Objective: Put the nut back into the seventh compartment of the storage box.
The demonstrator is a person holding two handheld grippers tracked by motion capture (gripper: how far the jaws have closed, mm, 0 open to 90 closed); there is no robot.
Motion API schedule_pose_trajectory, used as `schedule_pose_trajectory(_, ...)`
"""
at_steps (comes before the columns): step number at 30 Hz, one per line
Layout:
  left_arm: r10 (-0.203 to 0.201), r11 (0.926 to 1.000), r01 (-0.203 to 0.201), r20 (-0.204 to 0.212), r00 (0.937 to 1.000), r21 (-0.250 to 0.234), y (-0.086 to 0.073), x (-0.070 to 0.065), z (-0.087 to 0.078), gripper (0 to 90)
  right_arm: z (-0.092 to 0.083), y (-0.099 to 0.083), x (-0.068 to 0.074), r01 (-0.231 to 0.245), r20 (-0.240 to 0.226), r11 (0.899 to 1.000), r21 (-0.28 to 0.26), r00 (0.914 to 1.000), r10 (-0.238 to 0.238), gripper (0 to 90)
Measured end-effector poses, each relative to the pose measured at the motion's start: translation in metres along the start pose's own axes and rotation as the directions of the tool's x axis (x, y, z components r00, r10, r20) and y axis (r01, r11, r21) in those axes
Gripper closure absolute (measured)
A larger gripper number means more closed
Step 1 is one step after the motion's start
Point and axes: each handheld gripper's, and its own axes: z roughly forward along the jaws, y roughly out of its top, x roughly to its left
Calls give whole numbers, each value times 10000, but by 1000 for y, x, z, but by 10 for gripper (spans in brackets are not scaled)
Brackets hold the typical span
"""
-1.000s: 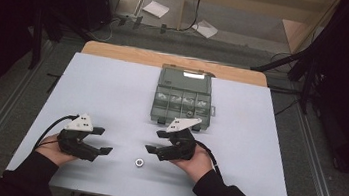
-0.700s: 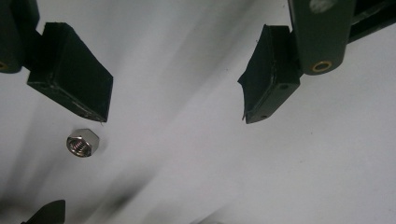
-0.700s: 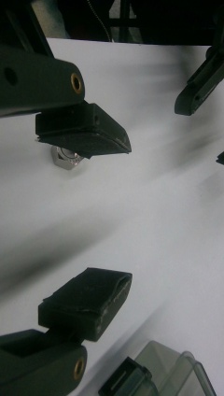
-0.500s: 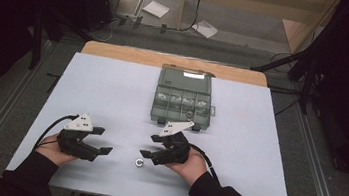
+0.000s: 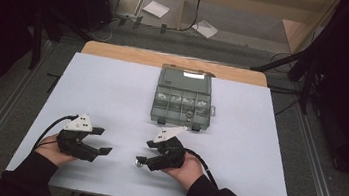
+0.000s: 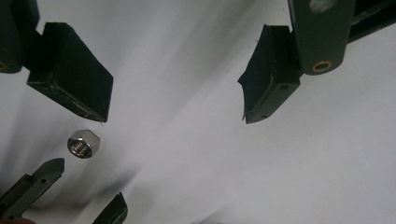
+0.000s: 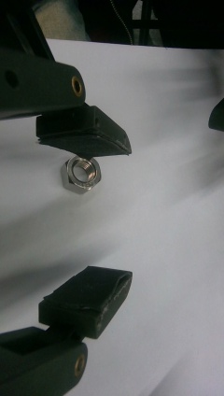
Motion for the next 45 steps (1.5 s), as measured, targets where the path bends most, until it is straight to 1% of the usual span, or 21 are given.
schedule_pose_trajectory(5,10,10000,-10,-11,10000,13,0,0,1,239,4,-2,3,11,-134,10000,87,9999,-10,362)
schedule_pose_trajectory(7,2,10000,-2,-3,10000,-33,0,0,1,240,6,-4,4,124,-161,9998,147,9998,-122,366)
schedule_pose_trajectory(11,4,10000,-4,11,10000,5,0,0,0,239,9,-5,8,244,-107,9994,257,9997,-241,388)
schedule_pose_trajectory(13,7,10000,-7,0,10000,27,0,0,0,239,11,-6,9,410,25,9980,473,9991,-412,402)
schedule_pose_trajectory(14,1,10000,-1,14,10000,-31,0,0,0,240,12,-7,11,470,14,9978,468,9989,-472,405)
schedule_pose_trajectory(16,5,10000,-5,5,10000,-65,0,1,0,239,12,-8,13,794,117,9956,496,9967,-801,419)
schedule_pose_trajectory(18,-3,10000,3,2,10000,3,0,1,0,239,12,-8,14,853,237,9952,487,9960,-866,449)
schedule_pose_trajectory(19,6,10000,-6,-15,10000,36,0,0,0,239,12,-9,14,799,214,9959,424,9965,-809,458)
schedule_pose_trajectory(22,37,10000,-37,-19,10000,1,0,0,1,239,13,-13,18,1173,363,9927,278,9923,-1183,519)
schedule_pose_trajectory(23,46,10000,-46,-6,10000,16,0,-1,1,240,14,-13,20,1510,488,9880,329,9871,-1525,553)
schedule_pose_trajectory(24,48,10000,-48,1,10000,16,0,-1,1,239,14,-14,22,1710,587,9846,371,9832,-1729,581)
schedule_pose_trajectory(25,42,10000,-42,10,10000,13,0,-1,1,239,15,-14,26,1989,732,9792,400,9768,-2014,622)
schedule_pose_trajectory(26,26,10000,-26,20,10000,12,0,-1,1,239,15,-15,27,2123,612,9763,422,9748,-2146,669)
schedule_pose_trajectory(27,21,10000,-21,22,10000,15,0,-1,1,239,15,-15,27,2142,533,9760,405,9749,-2162,685)
schedule_pose_trajectory(30,22,10000,-22,18,10000,33,0,-1,2,239,14,-15,26,2013,429,9788,390,9783,-2029,691)
schedule_pose_trajectory(33,32,10000,-32,43,10000,6,0,-1,2,239,14,-14,26,1902,452,9810,374,9804,-1918,692)
schedule_pose_trajectory(35,35,10000,-35,33,10000,-2,0,-1,1,239,14,-14,23,1691,311,9850,341,9849,-1702,693)
schedule_pose_trajectory(37,44,10000,-44,39,10000,1,0,-1,1,239,14,-13,21,1220,139,9920,317,9924,-1225,693)
schedule_pose_trajectory(39,47,10000,-47,55,10000,8,0,-1,1,239,13,-12,19,876,-38,9955,352,9962,-875,693)
schedule_pose_trajectory(43,65,10000,-66,63,10000,73,0,-1,1,239,13,-10,16,639,-187,9972,383,9978,-632,693)
schedule_pose_trajectory(45,45,10000,-45,63,10000,-11,0,-1,1,239,12,-8,15,479,-193,9982,365,9987,-472,693)
